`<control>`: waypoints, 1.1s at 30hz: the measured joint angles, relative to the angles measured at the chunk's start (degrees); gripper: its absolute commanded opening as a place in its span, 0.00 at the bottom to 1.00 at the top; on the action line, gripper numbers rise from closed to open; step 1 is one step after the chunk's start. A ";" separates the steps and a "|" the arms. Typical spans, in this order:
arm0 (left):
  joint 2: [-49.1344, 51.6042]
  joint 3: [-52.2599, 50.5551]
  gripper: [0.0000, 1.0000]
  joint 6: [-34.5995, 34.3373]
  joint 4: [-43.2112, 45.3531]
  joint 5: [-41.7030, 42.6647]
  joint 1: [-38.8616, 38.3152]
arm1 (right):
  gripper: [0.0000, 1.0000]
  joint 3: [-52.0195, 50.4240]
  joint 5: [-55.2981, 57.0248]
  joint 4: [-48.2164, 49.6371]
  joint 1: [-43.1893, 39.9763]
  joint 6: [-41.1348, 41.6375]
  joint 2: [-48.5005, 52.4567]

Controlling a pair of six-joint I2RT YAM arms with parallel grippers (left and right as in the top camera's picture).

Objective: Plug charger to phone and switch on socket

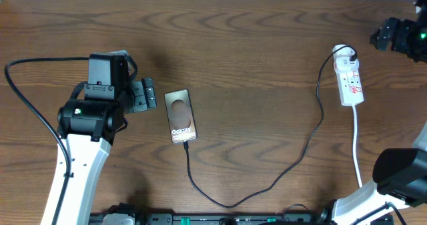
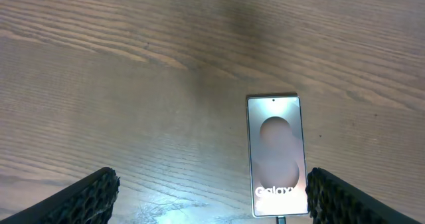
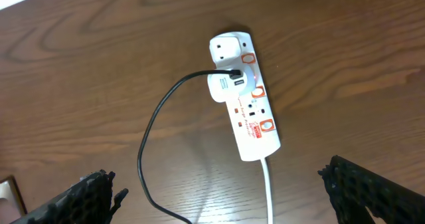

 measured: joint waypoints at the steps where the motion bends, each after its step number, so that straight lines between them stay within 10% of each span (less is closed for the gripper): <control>1: 0.00 0.00 0.91 0.00 -0.02 0.00 0.00 | 0.99 0.00 0.00 0.00 0.00 0.00 0.00; 33: -6.69 -7.17 0.91 1.33 1.90 -1.29 0.00 | 0.99 0.00 0.17 0.00 0.00 0.13 0.00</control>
